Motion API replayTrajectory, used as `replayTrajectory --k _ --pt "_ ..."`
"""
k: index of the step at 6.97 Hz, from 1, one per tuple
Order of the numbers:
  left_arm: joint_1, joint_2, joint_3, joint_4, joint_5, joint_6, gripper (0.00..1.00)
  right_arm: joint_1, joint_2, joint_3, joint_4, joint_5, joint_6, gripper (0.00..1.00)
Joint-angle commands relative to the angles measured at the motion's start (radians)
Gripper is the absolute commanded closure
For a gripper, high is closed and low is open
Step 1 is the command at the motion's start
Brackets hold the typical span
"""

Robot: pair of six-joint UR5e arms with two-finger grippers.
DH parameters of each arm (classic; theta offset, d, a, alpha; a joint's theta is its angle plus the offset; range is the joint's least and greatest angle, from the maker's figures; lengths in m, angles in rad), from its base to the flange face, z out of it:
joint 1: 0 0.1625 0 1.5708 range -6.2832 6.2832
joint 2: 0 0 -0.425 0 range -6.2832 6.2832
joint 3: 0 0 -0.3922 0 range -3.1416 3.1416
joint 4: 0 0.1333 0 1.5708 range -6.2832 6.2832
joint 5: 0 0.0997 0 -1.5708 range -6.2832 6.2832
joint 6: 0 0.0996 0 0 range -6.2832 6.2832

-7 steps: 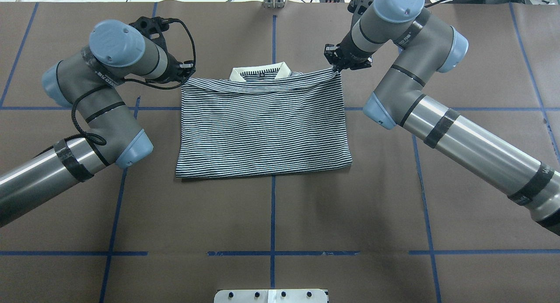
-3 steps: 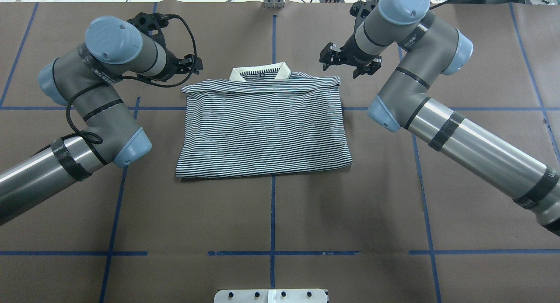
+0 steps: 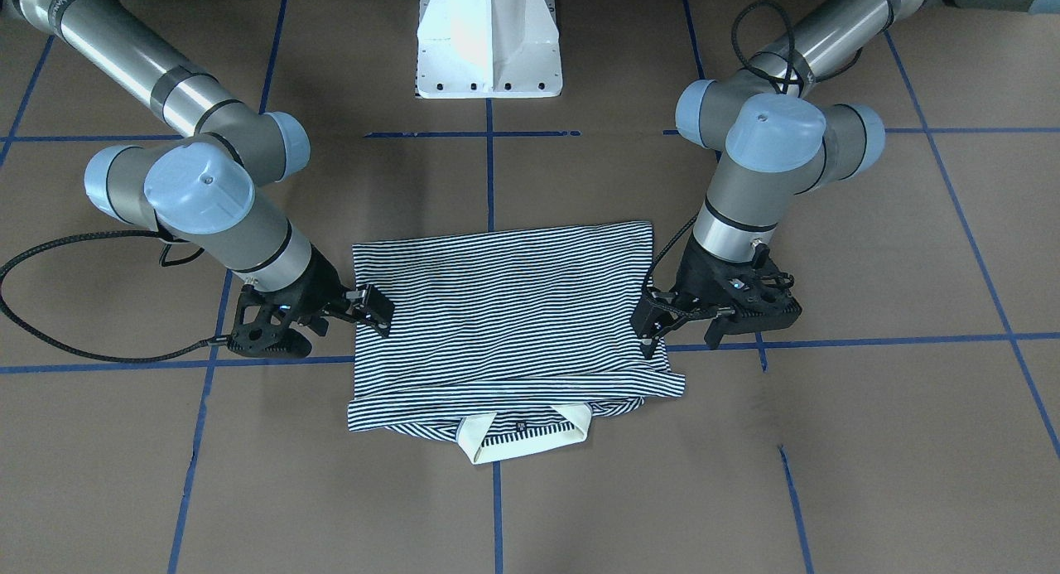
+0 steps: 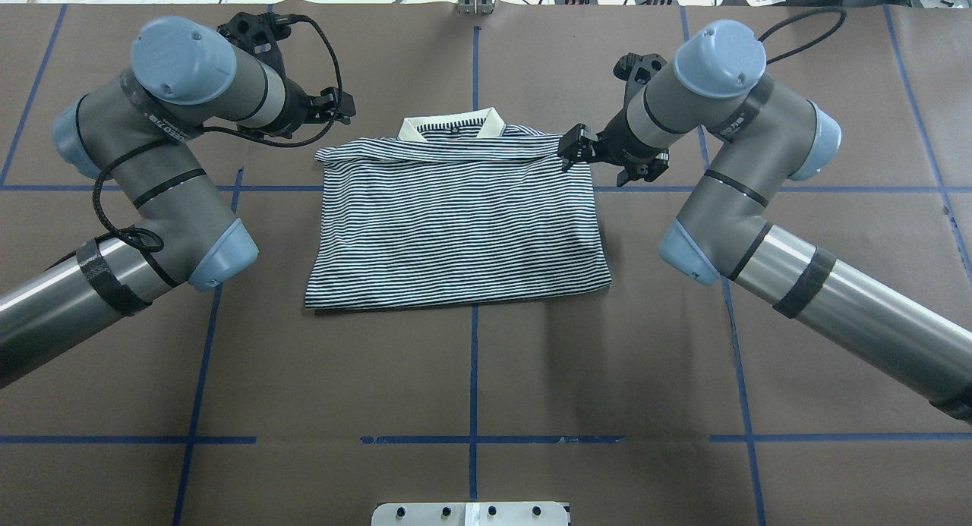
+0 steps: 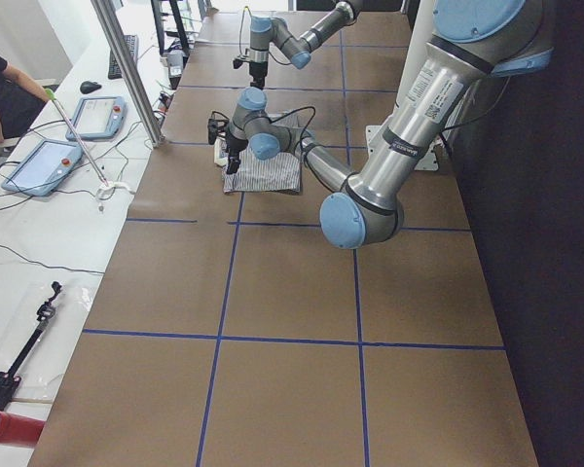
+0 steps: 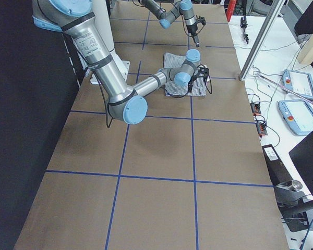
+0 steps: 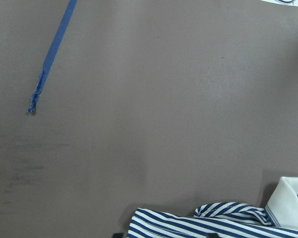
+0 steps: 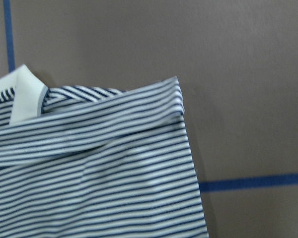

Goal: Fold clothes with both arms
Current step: 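Raise both grippers away from the folded shirt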

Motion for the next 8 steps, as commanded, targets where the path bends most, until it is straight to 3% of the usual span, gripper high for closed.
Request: replayTrajectory --k 1,4,8 --pt "-0.001 0.006 -0.051 0.024 -0.001 -0.004 0.0 -0.096 -0.092 0.193 -0.176 -0.035 0.076 0.0" --pt "0.001 0.006 -0.091 0.044 -0.001 -0.007 0.0 -0.183 -0.112 0.209 -0.225 -0.125 0.074 0.0" --pt "0.001 0.006 -0.096 0.044 -0.001 -0.024 0.0 -0.191 -0.112 0.171 -0.224 -0.153 0.062 0.0"
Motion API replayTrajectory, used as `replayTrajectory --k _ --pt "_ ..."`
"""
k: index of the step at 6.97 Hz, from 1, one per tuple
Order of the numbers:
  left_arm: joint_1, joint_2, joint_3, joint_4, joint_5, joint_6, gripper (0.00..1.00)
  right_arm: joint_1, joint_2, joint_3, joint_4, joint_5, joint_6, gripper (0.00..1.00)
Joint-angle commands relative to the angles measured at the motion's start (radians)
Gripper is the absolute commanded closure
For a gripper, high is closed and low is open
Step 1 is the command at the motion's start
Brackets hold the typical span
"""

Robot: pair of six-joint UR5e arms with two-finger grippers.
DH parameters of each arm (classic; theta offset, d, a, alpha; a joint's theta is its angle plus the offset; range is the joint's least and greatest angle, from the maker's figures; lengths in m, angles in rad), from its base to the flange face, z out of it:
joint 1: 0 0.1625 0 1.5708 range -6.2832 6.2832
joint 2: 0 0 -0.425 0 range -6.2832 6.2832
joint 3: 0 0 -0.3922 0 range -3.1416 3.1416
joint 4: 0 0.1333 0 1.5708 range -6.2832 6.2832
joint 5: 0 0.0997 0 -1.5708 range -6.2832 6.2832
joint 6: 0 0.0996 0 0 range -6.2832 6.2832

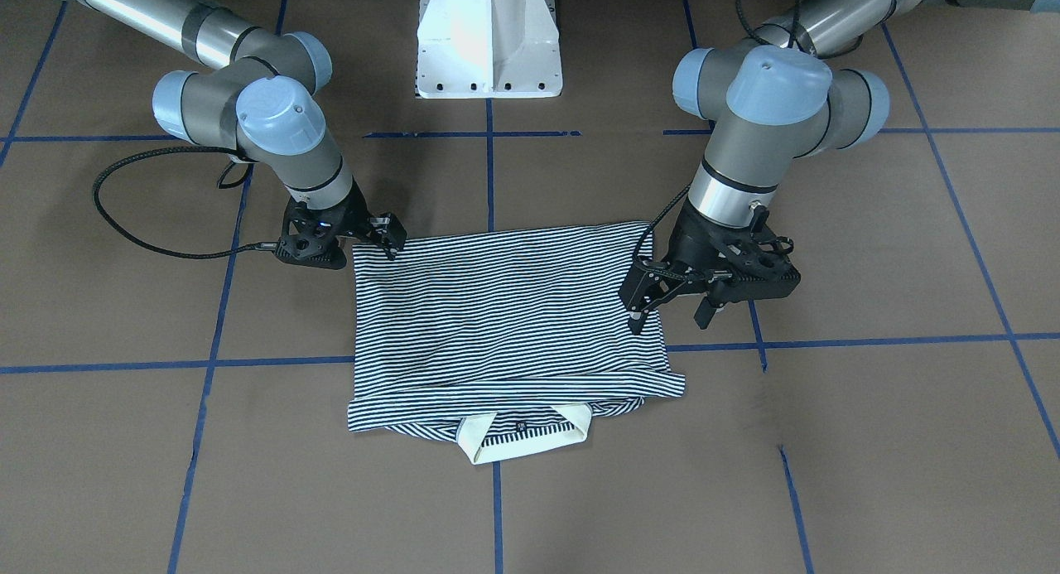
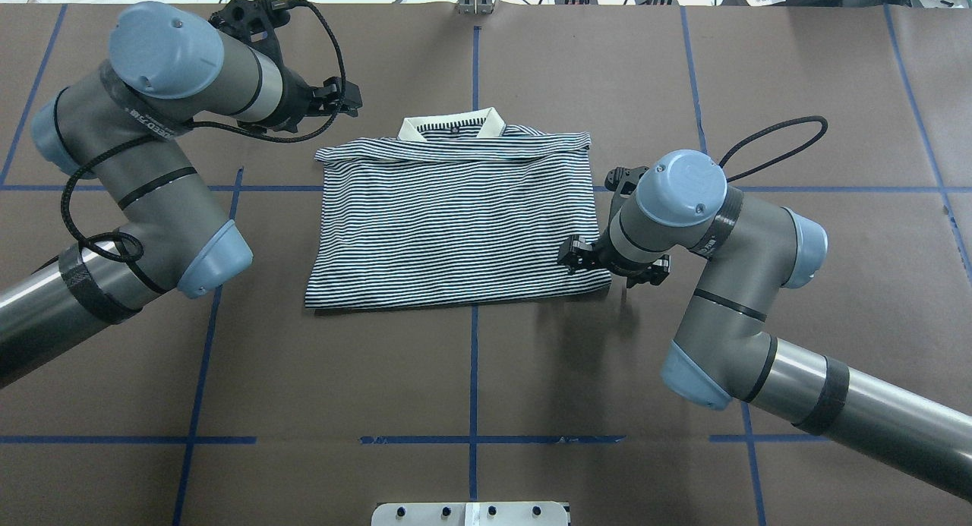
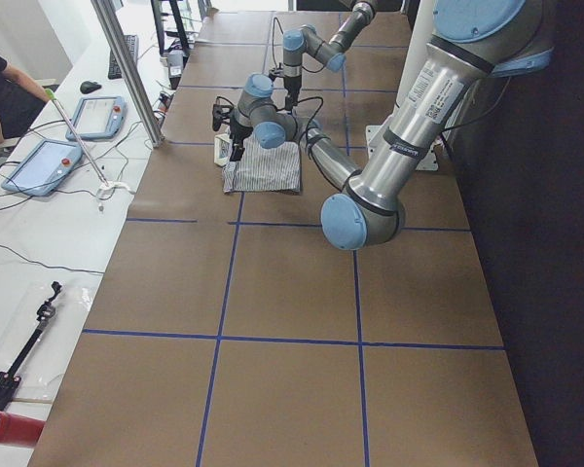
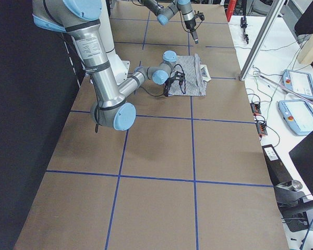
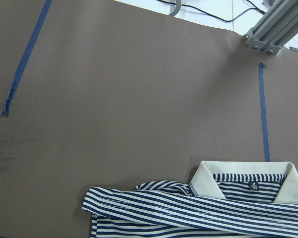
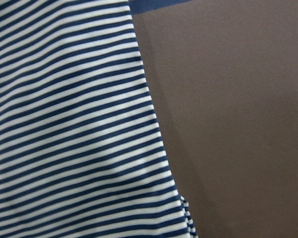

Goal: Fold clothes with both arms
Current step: 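Raise both grippers away from the folded shirt, then grasp the folded shirt's edges with both grippers and shift it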

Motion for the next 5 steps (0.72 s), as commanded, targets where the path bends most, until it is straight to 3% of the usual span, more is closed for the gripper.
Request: replayTrajectory --k 1,2,3,5 --pt "0.0 -0.001 -0.001 0.0 0.0 -0.006 0.0 -0.003 0.003 -0.009 0.0 -0.006 -0.002 0.3" --pt "0.0 0.001 0.0 0.0 0.0 -0.006 0.0 -0.003 0.003 -0.003 0.0 -0.005 -0.002 0.87" --pt "0.0 0.001 -0.001 0.0 0.0 -0.006 0.0 -0.003 0.003 -0.002 0.003 -0.002 -0.005 1.0" --pt "0.0 -0.001 -0.001 0.0 0.0 -0.006 0.0 -0.003 0.001 0.003 -0.003 0.007 -0.003 1.0"
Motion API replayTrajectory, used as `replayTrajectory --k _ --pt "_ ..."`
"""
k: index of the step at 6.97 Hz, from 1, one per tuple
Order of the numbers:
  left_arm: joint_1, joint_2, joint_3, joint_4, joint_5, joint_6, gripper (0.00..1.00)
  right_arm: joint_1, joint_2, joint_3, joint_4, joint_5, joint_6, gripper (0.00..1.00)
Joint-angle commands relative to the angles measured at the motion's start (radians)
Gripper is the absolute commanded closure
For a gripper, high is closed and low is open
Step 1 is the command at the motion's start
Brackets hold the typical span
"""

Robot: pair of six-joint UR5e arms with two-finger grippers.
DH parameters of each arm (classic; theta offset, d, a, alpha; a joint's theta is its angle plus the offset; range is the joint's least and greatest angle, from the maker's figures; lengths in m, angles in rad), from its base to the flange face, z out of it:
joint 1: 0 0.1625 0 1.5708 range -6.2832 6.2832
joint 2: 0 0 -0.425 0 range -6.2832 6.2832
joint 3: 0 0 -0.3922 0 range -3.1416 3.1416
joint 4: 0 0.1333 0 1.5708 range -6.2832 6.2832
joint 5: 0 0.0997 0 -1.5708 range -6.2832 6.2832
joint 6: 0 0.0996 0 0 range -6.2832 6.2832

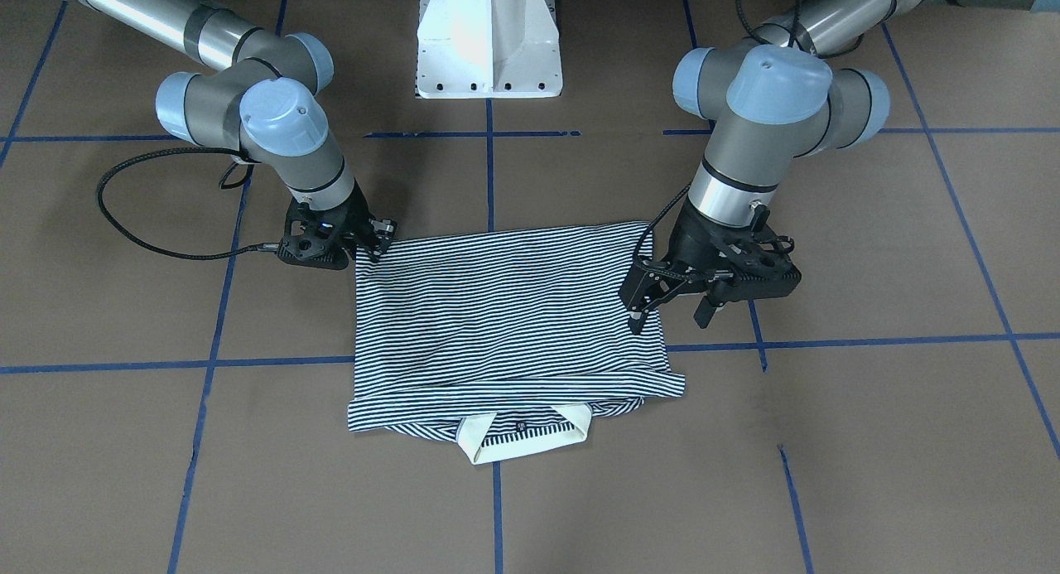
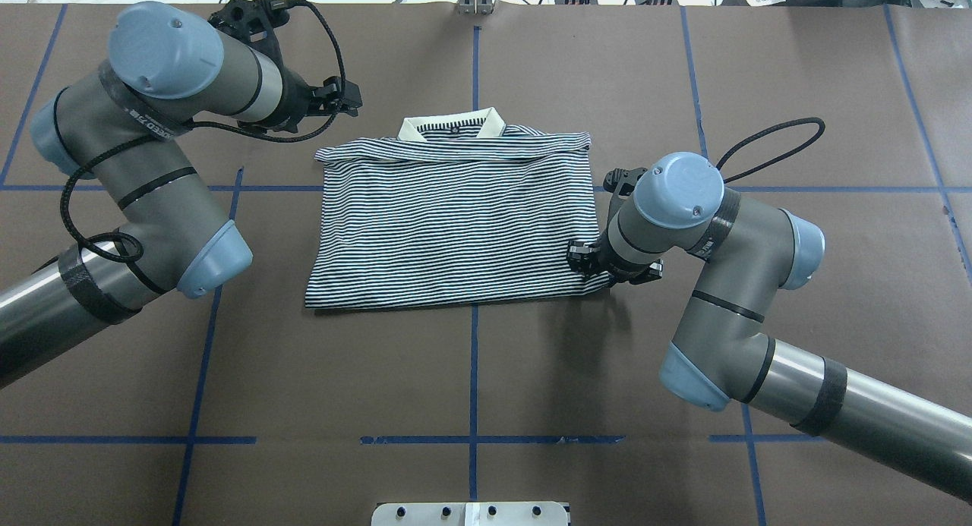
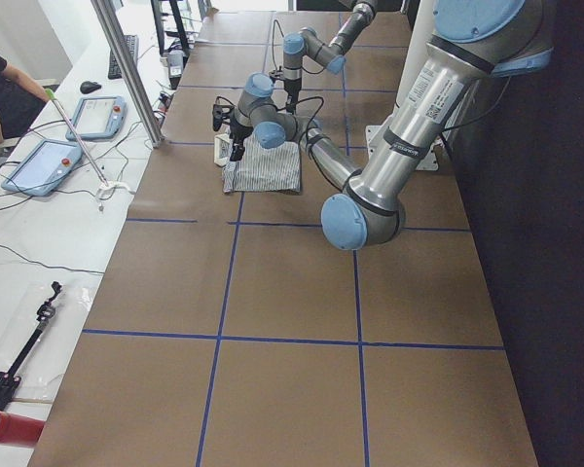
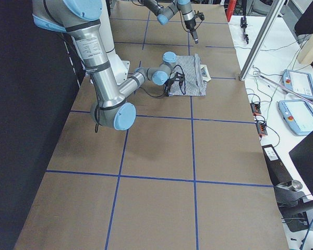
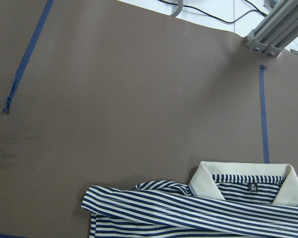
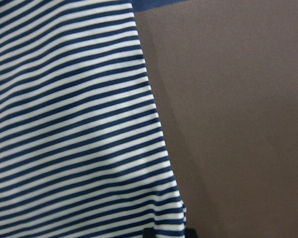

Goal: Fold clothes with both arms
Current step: 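Grasp the folded shirt's edges with both grippers and shift it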

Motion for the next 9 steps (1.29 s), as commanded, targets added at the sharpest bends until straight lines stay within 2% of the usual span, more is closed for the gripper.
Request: replayTrajectory --k 1,2,4,6,7,8,9 --pt "0.002 -0.001 0.0 0.0 0.0 0.0 0.0 0.005 -0.01 0.007 -0.002 0.012 -0.001 1.0" --pt "0.002 -0.001 0.0 0.0 0.0 0.0 0.0 0.003 -0.044 0.05 -0.003 0.012 -0.001 1.0" --pt "0.0 -0.001 -0.014 0.002 0.0 0.0 0.0 -0.066 -0.188 0.213 -0.034 0.012 0.0 1.0" --pt "0.0 -0.001 -0.035 0.006 0.0 -0.005 0.0 -0.177 -0.353 0.446 -0.164 0.033 0.012 1.0" --pt "0.006 -0.001 -0.06 0.036 0.002 -0.006 0.0 -0.243 -0.419 0.488 -0.187 0.091 0.023 1.0" --pt "0.011 -0.001 -0.09 0.072 0.002 -0.006 0.0 -0.312 -0.446 0.489 -0.186 0.099 0.081 1.0" --pt "0.015 -0.001 -0.097 0.078 0.002 -0.006 0.0 -0.333 -0.448 0.489 -0.186 0.111 0.106 0.1"
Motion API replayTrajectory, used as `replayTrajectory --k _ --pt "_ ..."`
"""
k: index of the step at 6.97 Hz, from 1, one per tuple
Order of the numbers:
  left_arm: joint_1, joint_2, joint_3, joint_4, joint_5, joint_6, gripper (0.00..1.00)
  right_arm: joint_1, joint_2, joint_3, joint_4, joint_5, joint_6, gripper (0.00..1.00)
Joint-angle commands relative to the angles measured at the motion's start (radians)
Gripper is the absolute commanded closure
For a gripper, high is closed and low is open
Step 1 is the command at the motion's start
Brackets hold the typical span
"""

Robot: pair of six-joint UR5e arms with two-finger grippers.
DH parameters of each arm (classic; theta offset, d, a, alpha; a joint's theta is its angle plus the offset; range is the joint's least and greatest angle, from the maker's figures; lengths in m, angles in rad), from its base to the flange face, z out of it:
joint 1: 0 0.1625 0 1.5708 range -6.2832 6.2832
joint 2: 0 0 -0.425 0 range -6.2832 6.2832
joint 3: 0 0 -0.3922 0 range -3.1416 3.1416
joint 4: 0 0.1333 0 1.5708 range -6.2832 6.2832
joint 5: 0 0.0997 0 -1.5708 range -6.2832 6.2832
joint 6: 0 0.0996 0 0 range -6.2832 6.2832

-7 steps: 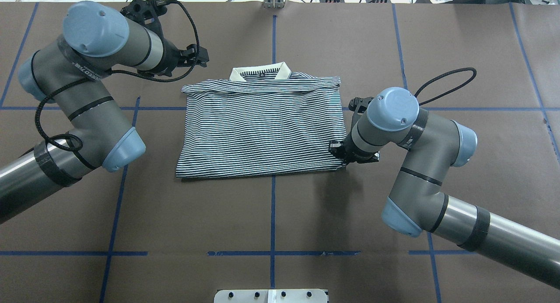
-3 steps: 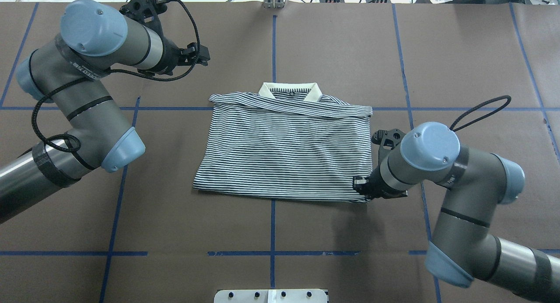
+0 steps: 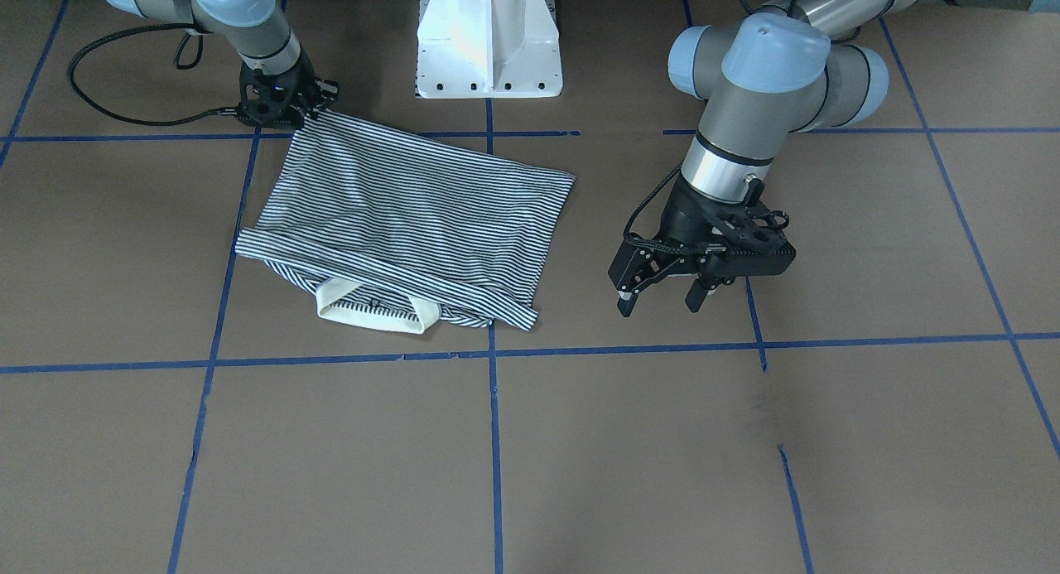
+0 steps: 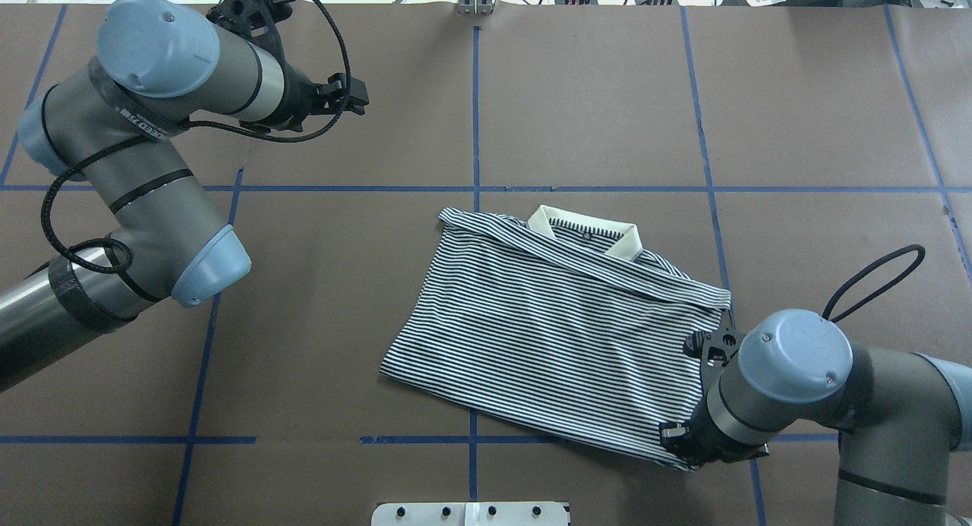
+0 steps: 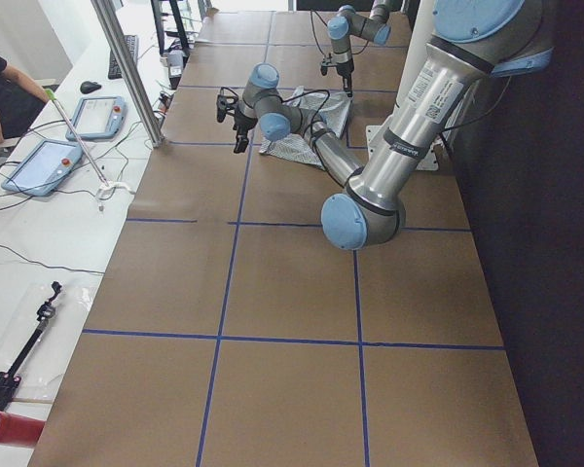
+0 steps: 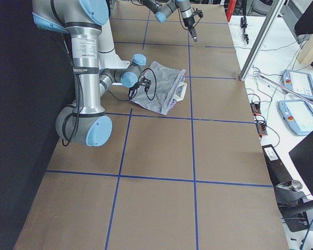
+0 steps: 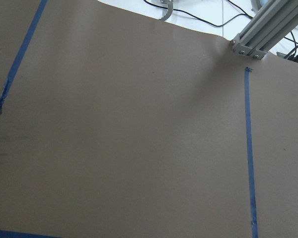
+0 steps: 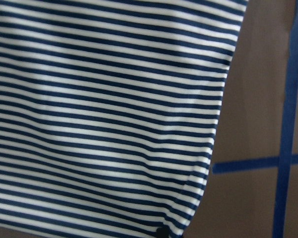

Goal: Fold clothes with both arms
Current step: 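Grasp the folded shirt's edges with both grippers and shift it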

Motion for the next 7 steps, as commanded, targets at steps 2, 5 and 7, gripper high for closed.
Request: replayTrajectory --k 2,5,7 --pt "0.038 0.0 -0.022 0.036 -0.003 0.0 0.0 -0.04 -0.017 0.061 -0.002 0.009 0.047 0.0" --pt "0.278 0.047 -0.067 0.088 0.037 -0.411 0.0 0.204 0.119 0.086 0.018 0.01 0.073 0.0" --pt "0.413 0.029 -0.1 0.242 0.1 -0.613 0.0 0.304 0.173 0.095 0.016 0.008 0.073 0.0"
